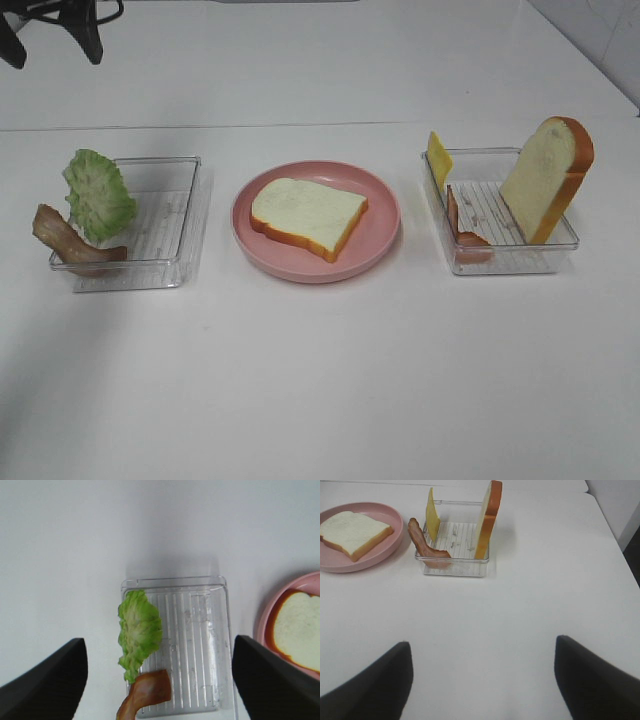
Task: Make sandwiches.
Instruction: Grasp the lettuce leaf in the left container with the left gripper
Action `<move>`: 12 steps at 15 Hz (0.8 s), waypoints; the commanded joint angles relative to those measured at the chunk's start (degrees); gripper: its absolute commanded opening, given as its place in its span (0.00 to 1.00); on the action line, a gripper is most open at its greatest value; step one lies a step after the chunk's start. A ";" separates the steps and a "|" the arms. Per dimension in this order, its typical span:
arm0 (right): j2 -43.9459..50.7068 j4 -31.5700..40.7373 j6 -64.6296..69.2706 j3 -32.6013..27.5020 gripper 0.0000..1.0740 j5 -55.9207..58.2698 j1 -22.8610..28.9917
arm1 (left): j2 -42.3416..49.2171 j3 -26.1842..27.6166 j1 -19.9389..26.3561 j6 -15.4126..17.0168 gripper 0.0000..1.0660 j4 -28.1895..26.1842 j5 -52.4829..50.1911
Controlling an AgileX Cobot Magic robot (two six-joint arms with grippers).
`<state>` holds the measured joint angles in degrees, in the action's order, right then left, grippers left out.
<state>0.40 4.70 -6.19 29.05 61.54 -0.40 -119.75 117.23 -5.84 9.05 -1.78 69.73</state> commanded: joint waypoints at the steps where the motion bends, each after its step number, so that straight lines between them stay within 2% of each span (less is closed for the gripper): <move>1: 0.52 0.11 -0.34 -0.06 0.68 -0.63 -0.23 | -2.01 -2.81 0.06 0.40 0.70 1.26 4.07; 9: 0.52 0.11 -0.34 -0.06 0.68 -0.63 -0.23 | -14.04 -2.75 0.06 1.20 0.70 1.78 0.11; 12: 0.52 0.11 -0.34 -0.06 0.68 -0.63 -0.23 | -14.84 -2.69 0.06 1.20 0.60 1.78 -4.24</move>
<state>0.40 4.70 -6.19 29.05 61.54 -0.40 -134.53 114.88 -5.84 9.80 0.00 66.29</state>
